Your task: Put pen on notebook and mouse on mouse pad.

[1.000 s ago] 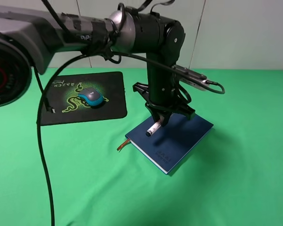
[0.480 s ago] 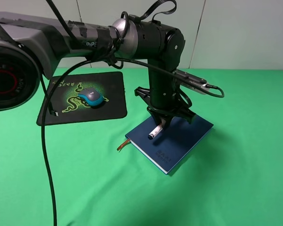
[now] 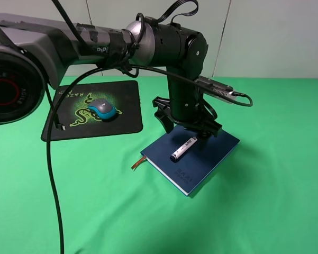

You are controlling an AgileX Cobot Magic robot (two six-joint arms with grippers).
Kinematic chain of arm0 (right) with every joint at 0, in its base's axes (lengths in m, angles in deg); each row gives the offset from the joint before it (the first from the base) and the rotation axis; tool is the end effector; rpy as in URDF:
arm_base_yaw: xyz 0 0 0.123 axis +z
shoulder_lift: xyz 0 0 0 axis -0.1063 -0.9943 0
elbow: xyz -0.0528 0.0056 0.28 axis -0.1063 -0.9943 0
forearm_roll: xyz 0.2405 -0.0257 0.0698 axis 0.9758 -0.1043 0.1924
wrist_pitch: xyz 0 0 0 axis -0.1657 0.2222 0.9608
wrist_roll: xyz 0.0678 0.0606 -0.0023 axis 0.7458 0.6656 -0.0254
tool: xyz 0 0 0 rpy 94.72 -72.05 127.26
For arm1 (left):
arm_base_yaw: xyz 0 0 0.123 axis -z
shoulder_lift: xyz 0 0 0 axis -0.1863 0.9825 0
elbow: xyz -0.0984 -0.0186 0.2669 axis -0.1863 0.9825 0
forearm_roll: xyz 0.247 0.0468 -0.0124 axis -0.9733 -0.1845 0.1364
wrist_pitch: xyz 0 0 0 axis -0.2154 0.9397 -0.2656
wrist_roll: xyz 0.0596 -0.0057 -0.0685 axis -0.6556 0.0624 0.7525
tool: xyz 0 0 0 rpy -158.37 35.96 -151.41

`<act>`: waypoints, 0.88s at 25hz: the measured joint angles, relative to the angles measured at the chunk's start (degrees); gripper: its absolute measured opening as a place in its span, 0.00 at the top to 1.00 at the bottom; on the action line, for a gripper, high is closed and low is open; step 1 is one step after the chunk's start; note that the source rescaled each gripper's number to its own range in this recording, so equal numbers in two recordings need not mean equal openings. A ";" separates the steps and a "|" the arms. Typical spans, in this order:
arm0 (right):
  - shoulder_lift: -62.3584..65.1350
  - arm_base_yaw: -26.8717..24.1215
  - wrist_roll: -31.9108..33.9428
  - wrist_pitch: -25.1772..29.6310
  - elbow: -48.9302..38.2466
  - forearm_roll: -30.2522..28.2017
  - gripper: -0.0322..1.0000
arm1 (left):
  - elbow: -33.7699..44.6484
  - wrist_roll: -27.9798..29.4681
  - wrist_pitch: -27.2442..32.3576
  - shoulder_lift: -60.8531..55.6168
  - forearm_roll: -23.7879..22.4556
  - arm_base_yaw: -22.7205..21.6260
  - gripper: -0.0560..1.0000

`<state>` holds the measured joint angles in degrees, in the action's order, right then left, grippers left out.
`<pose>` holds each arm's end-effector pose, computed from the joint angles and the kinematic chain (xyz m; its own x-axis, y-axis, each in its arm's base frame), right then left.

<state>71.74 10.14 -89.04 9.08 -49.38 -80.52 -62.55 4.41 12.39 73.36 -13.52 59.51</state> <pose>-0.0027 -0.0032 0.2787 -0.4168 -0.0660 -0.9066 -0.0552 0.9974 -0.0472 0.3251 -0.3751 0.1485 -0.7414 0.6165 -0.2650 0.6523 0.7548 -0.0691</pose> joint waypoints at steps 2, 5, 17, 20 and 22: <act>0.00 0.00 0.00 0.00 0.00 0.00 0.00 | 0.00 0.23 -0.29 0.00 0.00 0.00 0.04; 0.00 0.00 0.00 0.00 0.00 0.00 0.00 | 0.00 0.26 -0.35 0.00 0.00 0.00 0.01; 0.00 0.00 0.00 0.00 0.00 0.00 0.00 | 0.00 0.26 -0.49 0.00 -0.11 0.00 0.00; 0.00 0.00 0.00 0.00 0.00 0.00 0.00 | 0.00 0.26 -0.42 -0.17 -0.11 0.00 0.00; 0.00 0.00 0.00 0.00 0.00 0.00 0.00 | 0.00 0.29 0.01 -0.89 -0.11 0.00 0.00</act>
<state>71.74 10.14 -89.04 9.08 -49.38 -80.52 -62.55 4.70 12.40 72.47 -13.63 59.51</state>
